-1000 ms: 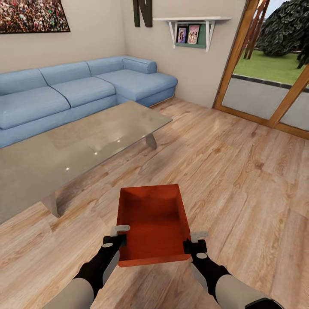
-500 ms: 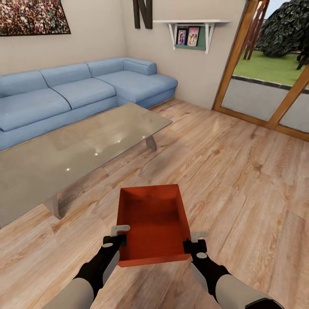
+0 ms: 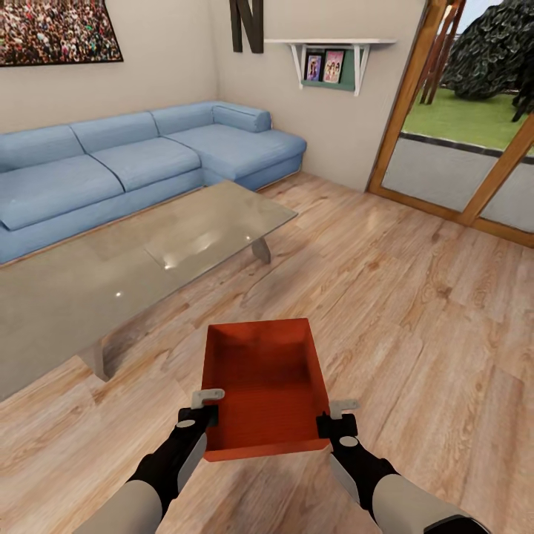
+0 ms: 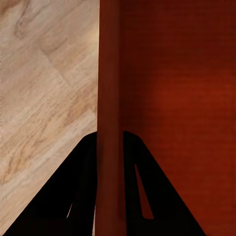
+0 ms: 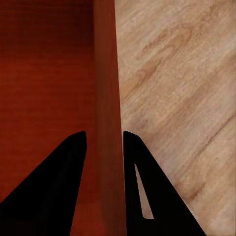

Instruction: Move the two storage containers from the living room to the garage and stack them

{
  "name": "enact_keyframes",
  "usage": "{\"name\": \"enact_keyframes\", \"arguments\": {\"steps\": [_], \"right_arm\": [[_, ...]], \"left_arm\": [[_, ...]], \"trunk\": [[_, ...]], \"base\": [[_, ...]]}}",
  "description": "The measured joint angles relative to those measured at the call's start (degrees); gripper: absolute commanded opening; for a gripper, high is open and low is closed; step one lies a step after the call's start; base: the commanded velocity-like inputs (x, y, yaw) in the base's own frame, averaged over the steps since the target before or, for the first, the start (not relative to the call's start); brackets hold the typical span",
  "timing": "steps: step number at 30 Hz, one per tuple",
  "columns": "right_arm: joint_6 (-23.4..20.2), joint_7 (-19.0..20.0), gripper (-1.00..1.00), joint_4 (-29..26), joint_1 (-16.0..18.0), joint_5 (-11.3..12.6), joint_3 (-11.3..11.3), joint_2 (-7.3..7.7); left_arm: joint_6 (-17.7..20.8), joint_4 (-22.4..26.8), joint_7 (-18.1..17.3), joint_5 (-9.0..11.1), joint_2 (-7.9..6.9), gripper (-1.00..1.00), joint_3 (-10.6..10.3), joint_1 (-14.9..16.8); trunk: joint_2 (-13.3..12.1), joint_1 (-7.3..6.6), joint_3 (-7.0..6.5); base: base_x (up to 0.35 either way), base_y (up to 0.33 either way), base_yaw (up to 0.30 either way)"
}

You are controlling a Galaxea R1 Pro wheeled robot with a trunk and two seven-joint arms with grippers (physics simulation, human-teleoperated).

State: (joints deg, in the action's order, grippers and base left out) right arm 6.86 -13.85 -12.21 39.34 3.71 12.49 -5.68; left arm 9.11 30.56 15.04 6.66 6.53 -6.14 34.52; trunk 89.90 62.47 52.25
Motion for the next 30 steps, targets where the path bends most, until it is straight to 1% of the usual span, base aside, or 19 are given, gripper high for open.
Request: {"name": "enact_keyframes", "arguments": {"steps": [30], "right_arm": [[-0.5,0.0,-1.00,-0.2,0.0,0.0,0.2,0.07]], "left_arm": [[0.1,-0.2,0.0,0.0,0.07,-1.00,0.1,0.0]], "trunk": [[-12.0,-6.59,-5.39]], "base": [[0.000,0.000,0.000]]}}
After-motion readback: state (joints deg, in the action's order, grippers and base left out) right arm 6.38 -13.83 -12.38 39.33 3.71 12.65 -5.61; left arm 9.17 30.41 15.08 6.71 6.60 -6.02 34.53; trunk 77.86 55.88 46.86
